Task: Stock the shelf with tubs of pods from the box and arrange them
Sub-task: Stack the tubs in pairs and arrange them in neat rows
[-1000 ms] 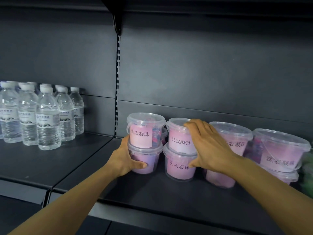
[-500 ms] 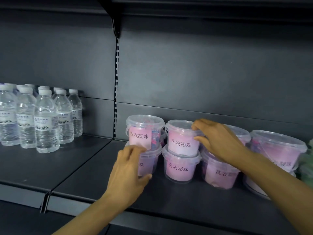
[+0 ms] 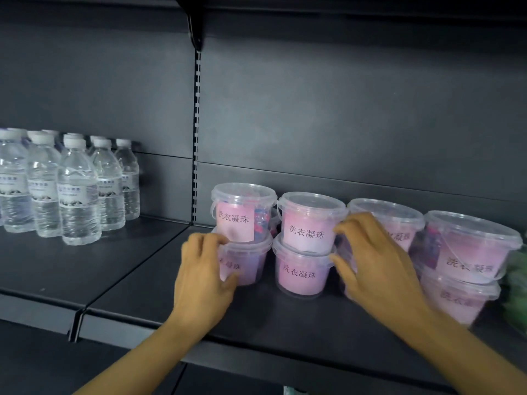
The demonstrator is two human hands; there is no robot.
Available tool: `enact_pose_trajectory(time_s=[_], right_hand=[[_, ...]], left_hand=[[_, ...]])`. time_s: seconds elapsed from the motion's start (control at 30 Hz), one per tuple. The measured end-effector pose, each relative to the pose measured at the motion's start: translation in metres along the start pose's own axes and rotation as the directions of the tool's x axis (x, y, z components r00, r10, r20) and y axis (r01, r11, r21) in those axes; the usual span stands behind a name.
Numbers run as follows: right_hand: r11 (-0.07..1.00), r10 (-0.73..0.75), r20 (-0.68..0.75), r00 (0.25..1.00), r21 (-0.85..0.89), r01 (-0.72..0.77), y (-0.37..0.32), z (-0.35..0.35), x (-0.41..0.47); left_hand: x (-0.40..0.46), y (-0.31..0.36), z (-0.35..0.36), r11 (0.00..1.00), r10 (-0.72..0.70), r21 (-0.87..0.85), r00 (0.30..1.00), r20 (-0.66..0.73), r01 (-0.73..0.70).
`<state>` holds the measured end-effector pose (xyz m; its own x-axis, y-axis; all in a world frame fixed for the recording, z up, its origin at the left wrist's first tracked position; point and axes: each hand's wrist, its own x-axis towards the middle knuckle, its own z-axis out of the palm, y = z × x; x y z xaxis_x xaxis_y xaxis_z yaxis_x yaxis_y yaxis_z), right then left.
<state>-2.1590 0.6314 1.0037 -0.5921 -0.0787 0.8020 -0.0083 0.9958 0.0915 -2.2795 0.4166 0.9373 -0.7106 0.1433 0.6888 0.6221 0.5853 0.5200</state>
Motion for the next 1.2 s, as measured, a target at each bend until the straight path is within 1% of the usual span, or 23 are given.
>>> enact_pose_trajectory(time_s=[0.07, 0.13, 0.2, 0.3, 0.4, 0.5, 0.7, 0.93, 1.2], right_hand=[[0.997, 0.078, 0.077, 0.994, -0.009, -0.078, -0.010, 0.012, -0.017], [0.986, 0.163, 0.145, 0.976, -0.048, -0.158, -0.018, 0.028, -0.029], [0.975, 0.217, 0.159, 0.963, -0.082, -0.207, -0.021, 0.041, -0.034], [0.959, 0.283, 0.116, 0.952, -0.066, -0.277, -0.027, 0.052, -0.034], [0.943, 0.334, 0.033, 0.942, -0.014, -0.333, -0.028, 0.059, -0.031], [0.947, 0.320, -0.039, 0.947, -0.006, -0.321, -0.025, 0.067, -0.031], [0.949, 0.312, -0.155, 0.937, 0.015, -0.314, -0.023, 0.077, -0.034], [0.953, 0.294, -0.147, 0.944, -0.024, -0.301, -0.027, 0.079, -0.029], [0.951, 0.291, -0.142, 0.946, -0.065, -0.302, -0.028, 0.083, -0.029]], left_hand=[[0.004, -0.010, 0.000, 0.993, -0.102, -0.058, 0.994, 0.028, 0.104], [0.009, -0.016, 0.002, 0.974, -0.176, -0.121, 0.978, 0.110, 0.189], [0.015, -0.019, 0.007, 0.949, -0.233, -0.169, 0.952, 0.201, 0.268], [0.021, -0.022, 0.015, 0.921, -0.250, -0.230, 0.929, 0.274, 0.316], [0.023, -0.022, 0.022, 0.904, -0.233, -0.291, 0.931, 0.281, 0.314], [0.025, -0.021, 0.025, 0.905, -0.196, -0.322, 0.944, 0.265, 0.278], [0.025, -0.024, 0.030, 0.931, -0.198, -0.255, 0.947, 0.253, 0.262], [0.024, -0.024, 0.032, 0.946, -0.194, -0.218, 0.957, 0.214, 0.240], [0.025, -0.026, 0.032, 0.942, -0.197, -0.226, 0.954, 0.225, 0.247]])
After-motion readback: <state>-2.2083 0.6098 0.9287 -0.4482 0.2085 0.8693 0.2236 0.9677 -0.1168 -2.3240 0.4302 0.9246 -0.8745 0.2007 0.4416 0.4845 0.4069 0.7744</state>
